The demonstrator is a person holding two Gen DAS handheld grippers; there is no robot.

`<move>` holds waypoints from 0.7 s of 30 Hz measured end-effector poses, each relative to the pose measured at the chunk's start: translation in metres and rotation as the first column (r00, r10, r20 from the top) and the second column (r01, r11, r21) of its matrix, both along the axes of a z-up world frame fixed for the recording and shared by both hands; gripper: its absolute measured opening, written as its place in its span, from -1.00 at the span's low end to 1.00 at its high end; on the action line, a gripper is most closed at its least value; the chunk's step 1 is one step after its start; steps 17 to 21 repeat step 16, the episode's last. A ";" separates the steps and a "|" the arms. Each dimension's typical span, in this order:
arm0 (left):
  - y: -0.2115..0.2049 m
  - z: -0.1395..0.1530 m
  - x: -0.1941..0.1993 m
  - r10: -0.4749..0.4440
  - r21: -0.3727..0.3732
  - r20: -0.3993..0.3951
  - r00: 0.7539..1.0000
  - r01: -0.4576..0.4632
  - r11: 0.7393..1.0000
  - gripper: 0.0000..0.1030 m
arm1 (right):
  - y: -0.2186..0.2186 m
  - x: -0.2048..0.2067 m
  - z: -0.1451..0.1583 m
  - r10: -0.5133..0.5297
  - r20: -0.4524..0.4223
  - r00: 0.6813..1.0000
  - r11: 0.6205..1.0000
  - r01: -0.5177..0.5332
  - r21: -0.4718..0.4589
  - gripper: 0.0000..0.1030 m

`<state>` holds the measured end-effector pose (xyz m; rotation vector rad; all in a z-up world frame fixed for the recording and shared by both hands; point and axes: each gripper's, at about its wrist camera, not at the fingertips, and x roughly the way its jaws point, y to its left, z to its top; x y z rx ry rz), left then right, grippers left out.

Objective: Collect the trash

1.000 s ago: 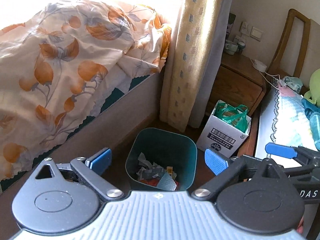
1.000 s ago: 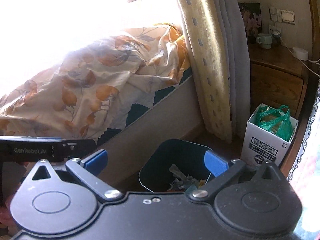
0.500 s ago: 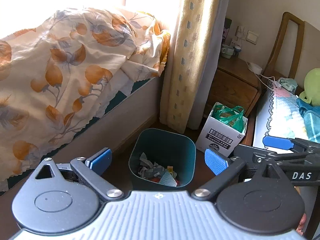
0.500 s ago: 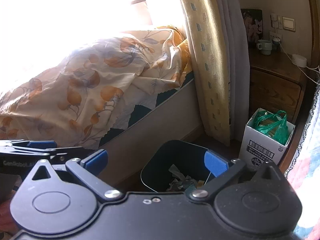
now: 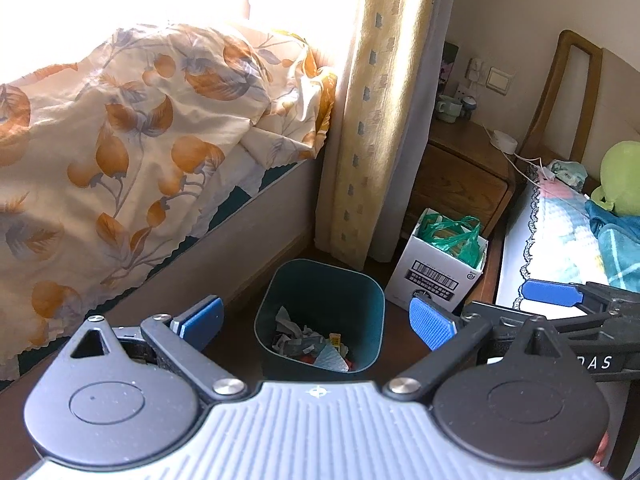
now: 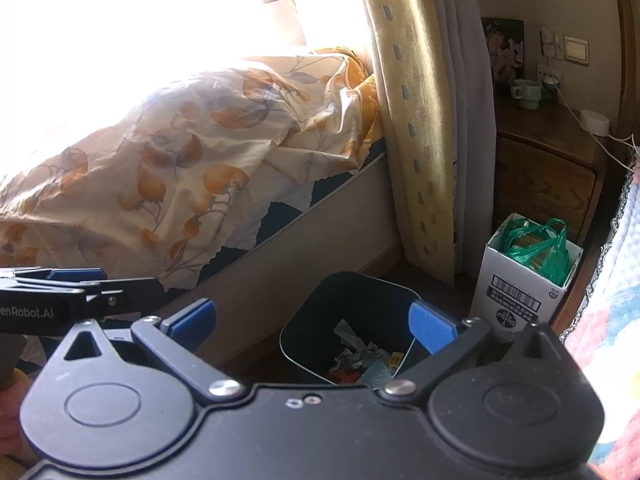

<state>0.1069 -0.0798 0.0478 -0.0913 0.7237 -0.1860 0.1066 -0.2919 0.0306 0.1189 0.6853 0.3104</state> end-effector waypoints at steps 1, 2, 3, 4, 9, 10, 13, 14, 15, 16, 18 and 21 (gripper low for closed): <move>0.001 0.000 -0.001 0.001 0.001 -0.001 1.000 -0.001 1.000 0.95 | 0.001 0.000 0.001 0.001 0.001 1.000 1.000 -0.001 -0.003 1.00; 0.001 0.000 -0.002 0.002 0.000 -0.001 1.000 -0.002 1.000 0.95 | 0.002 -0.001 0.001 0.002 0.002 1.000 1.000 -0.002 -0.006 1.00; 0.001 0.001 -0.003 0.003 0.000 -0.001 1.000 -0.003 1.000 0.95 | 0.003 -0.002 0.002 0.004 0.001 1.000 1.000 -0.004 -0.008 1.00; 0.002 0.001 -0.005 0.005 0.001 -0.001 1.000 -0.005 1.000 0.95 | 0.005 -0.002 0.002 0.004 0.000 1.000 1.000 -0.004 -0.009 1.00; 0.005 0.002 -0.012 0.009 0.002 0.005 1.000 -0.009 1.000 0.95 | 0.008 -0.008 0.004 0.008 0.002 1.000 1.000 -0.008 -0.018 1.00; 0.005 0.003 -0.014 0.008 0.002 0.005 1.000 -0.008 1.000 0.95 | 0.009 -0.009 0.005 0.008 0.003 1.000 1.000 -0.008 -0.019 1.00; 0.006 0.004 -0.018 0.010 0.007 0.001 1.000 -0.010 1.000 0.95 | 0.010 -0.015 0.006 0.011 0.003 1.000 1.000 -0.011 -0.020 1.00; 0.006 0.005 -0.020 0.012 0.009 0.001 1.000 -0.012 1.000 0.95 | 0.011 -0.017 0.007 0.012 0.004 1.000 1.000 -0.012 -0.019 1.00; 0.006 0.005 -0.021 0.014 0.008 0.002 1.000 -0.014 1.000 0.95 | 0.011 -0.018 0.007 0.011 0.004 1.000 1.000 -0.010 -0.018 1.00; 0.006 0.006 -0.023 0.015 0.006 0.002 1.000 -0.015 1.000 0.95 | 0.011 -0.020 0.008 0.010 0.005 1.000 1.000 -0.010 -0.015 1.00; 0.006 0.006 -0.023 0.015 0.006 0.002 1.000 -0.015 1.000 0.95 | 0.011 -0.020 0.008 0.010 0.005 1.000 1.000 -0.010 -0.015 1.00; 0.006 0.006 -0.023 0.015 0.006 0.002 1.000 -0.015 1.000 0.95 | 0.011 -0.020 0.008 0.010 0.005 1.000 1.000 -0.010 -0.015 1.00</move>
